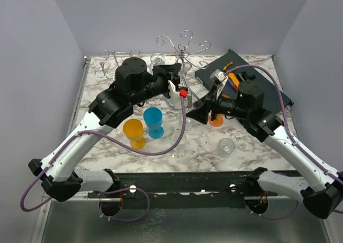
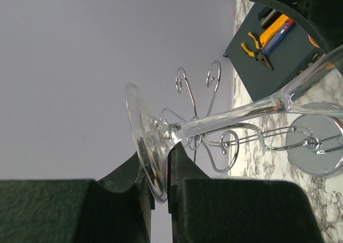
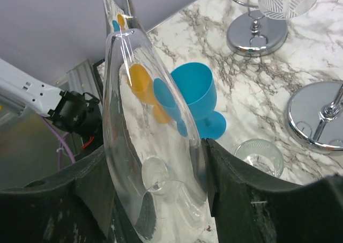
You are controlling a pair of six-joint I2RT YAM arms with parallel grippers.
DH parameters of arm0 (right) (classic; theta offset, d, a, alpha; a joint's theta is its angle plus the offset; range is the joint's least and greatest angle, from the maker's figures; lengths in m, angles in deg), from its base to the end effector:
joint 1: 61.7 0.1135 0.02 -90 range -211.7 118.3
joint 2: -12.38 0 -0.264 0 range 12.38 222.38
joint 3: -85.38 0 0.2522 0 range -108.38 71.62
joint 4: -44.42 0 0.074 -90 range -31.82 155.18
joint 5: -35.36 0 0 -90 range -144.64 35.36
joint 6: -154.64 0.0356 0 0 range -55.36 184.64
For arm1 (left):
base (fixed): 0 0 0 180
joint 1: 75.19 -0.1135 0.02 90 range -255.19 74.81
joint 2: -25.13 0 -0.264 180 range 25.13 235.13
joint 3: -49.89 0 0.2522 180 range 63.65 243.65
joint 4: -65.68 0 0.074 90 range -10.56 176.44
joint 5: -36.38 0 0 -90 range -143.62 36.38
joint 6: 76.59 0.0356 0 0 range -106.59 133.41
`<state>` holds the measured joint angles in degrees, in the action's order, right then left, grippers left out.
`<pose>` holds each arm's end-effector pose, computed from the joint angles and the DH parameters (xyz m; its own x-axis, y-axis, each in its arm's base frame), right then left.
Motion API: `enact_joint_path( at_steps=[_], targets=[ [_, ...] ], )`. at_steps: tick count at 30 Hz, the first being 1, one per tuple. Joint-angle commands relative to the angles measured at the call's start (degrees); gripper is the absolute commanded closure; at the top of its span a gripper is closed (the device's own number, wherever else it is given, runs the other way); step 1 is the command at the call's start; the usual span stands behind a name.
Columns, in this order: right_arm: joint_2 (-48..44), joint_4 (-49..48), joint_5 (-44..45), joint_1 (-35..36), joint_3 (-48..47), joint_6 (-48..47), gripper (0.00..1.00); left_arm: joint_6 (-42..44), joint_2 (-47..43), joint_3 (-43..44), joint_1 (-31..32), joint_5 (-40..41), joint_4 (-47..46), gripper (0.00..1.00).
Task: Place the wine glass upside down on the wine glass rack
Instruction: Turn the wine glass upside down at the wine rack.
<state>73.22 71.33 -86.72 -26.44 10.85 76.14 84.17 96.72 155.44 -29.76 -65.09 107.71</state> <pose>0.1833 0.1527 0.3799 -0.3647 -0.0509 -0.9297 -0.8558 0.4118 0.3131 0.1729 -0.1856 0.4896 0.7572 0.5499 -0.3526 0.3686 0.0860 0.9256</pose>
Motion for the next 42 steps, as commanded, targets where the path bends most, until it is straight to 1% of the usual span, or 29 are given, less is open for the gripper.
enact_joint_path(
  at_steps=[1, 2, 3, 4, 6, 8, 9, 12, 14, 17, 19, 24, 27, 33, 38, 42],
  targets=[
    [-2.31, -8.98, 8.28, -0.04, 4.48, 1.61, 0.7, 0.92, -2.11, -0.42, 0.43, -0.11, -2.99, 0.92],
    [-2.48, -10.56, 9.03, -0.07, 5.24, 2.16, 0.74, 0.64, -2.28, -0.82, 0.53, -0.14, -3.2, 0.79],
    [-2.44, -12.3, 10.15, -0.07, 6.05, 2.6, 0.78, 0.33, -2.34, -1.26, 0.67, 0.15, -3.45, 0.63],
    [-2.31, -13.39, 11.2, -0.02, 6.48, 2.95, 0.81, -0.18, -2.33, -1.55, 0.86, 0.63, -3.55, 0.54],
    [-1.53, -16.66, 13.08, -0.02, 7.27, 3.41, 0.84, -1.9, -2.33, -1.86, 1.22, 1.96, -3.57, 0.29],
    [-0.3, -18.88, 14.51, -0.03, 8.08, 4.09, 0.86, -3.88, -2.58, -2.25, 1.31, 2.96, -3.51, 0.15],
    [0.4, -19.81, 15.18, -0.02, 8.49, 4.33, 0.87, -5.0, -2.87, -2.46, 1.33, 3.32, -3.52, 0.1],
    [2.59, -23.25, 16.56, -0.07, 9.65, 4.76, 0.9, -7.41, -3.68, -3.29, 1.36, 4.38, -3.43, 0.02],
    [4.5, -24.83, 17.22, -0.02, 9.63, 5.07, 0.94, -7.88, -4.57, -4.4, 1.27, 5.63, -3.4, 0.01],
    [6.7, -27.91, 18.8, -0.02, 10.09, 5.15, 0.95, -10.05, -5.75, -5.15, 1.39, 8.36, -2.83, 0.01],
    [7.73, -30.6, 19.86, -0.03, 10.9, 5.07, 0.96, -14.01, -5.98, -3.97, 1.33, 10.67, -1.78, 0.01],
    [11.21, -34.98, 21.39, -0.02, 11.27, 4.94, 0.95, -25.61, -4.37, 2.14, 1.31, 15.96, 3.0, 0.01],
    [13.5, -37.13, 21.42, -0.02, 11.27, 5.18, 0.96, -30.45, -4.05, 4.33, 1.31, 16.3, 6.79, 0.01],
    [16.95, -41.81, 21.86, -0.03, 11.89, 6.28, 0.95, -36.62, -3.29, 7.37, 1.3, 16.92, 11.92, 0.01],
    [20.61, -44.39, 21.79, 0.5, 10.92, 7.31, 0.95, -45.59, 1.04, 12.67, 1.32, 17.53, 18.0, 0.03],
    [23.27, -44.99, 22.89, 2.39, 9.17, 6.52, 0.95, -48.68, 3.92, 16.27, 1.32, 18.42, 21.67, 0.03]
  ],
)
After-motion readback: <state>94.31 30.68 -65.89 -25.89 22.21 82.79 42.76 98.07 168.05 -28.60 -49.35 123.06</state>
